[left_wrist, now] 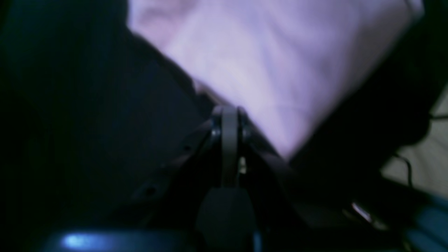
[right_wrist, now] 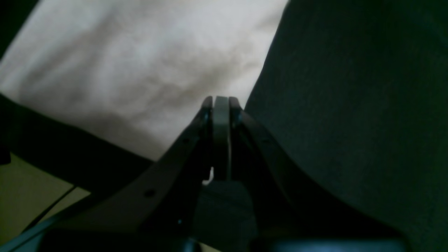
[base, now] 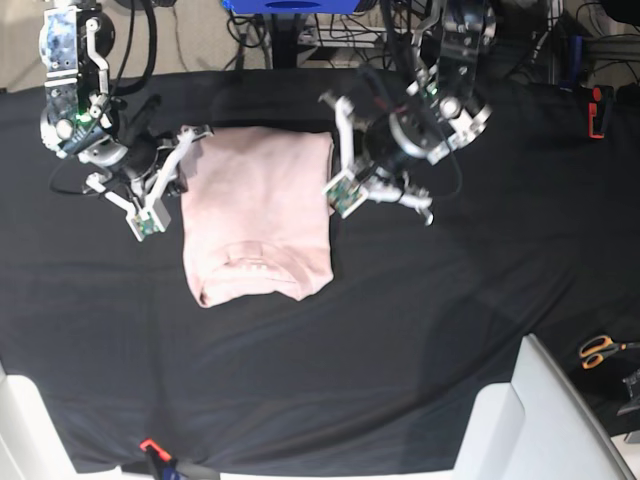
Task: Fold the T-shirt properly
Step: 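Grip the shirt's side edges with both grippers and straighten it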
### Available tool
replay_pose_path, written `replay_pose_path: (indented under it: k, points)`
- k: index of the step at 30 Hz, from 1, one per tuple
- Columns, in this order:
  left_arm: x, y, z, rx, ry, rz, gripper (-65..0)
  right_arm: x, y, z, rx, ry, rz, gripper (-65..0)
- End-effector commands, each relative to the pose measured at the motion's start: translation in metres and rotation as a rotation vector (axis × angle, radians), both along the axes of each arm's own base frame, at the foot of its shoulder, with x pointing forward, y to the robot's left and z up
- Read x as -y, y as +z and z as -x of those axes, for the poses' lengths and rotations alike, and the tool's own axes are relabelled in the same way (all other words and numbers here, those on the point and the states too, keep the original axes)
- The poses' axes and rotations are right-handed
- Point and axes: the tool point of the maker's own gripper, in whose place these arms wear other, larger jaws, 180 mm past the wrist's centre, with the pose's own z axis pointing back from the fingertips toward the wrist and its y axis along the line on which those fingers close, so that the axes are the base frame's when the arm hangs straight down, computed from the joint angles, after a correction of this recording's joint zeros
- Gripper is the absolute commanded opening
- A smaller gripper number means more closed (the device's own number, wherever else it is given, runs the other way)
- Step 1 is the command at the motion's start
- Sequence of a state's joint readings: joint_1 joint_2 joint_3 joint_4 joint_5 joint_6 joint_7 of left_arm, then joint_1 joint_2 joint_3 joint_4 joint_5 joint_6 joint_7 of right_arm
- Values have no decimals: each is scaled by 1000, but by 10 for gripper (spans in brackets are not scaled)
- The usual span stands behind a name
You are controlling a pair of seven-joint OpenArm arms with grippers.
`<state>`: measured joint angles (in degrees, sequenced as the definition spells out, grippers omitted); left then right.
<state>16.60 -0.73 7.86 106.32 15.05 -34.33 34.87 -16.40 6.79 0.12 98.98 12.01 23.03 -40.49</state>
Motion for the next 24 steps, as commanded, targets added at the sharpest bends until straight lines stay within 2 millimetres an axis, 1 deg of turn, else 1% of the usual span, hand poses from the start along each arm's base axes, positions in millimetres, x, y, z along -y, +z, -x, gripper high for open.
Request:
replay_pose_path:
  k: [1, 3, 5, 7, 9, 13, 16, 19, 20, 22, 24]
  points:
    - [11, 6, -4, 24, -14, 31, -650, -1, 11, -10, 47, 3, -10, -647]
    - [18, 0, -4, 8, -36, 30, -650, -2, 10, -9, 45, 5, -12, -647]
    - [20, -10, -3, -19, -43, 26, -650, -3, 9, -6, 39, 4, -15, -647]
    - [19, -25, 3, -60, -44, 18, -650, -3, 6, -4, 30, 3, -16, -647]
    - [18, -37, 8, -93, -46, 19, -650, -3, -3, 0, 4, -3, -22, -647]
    - [15, -60, 22, -153, -43, 17, -650, 0, -29, 14, -77, -17, -24, -647]
    - [3, -75, 32, -194, -53, -15, -650, 0, -41, 21, -95, -29, -41, -647]
    - [-4, -80, 35, -210, -48, -28, -650, 3, -57, 33, -137, -46, -48, -647]
    - [-7, -81, 36, -212, -50, -38, -650, 3, -59, 34, -141, -49, -50, -648]
    - [-15, -80, 35, -203, -51, -54, -650, 3, -59, 34, -137, -51, -54, -648]
    - [-19, -76, 32, -185, -53, -68, -650, 1, -54, 29, -118, -45, -53, -648]
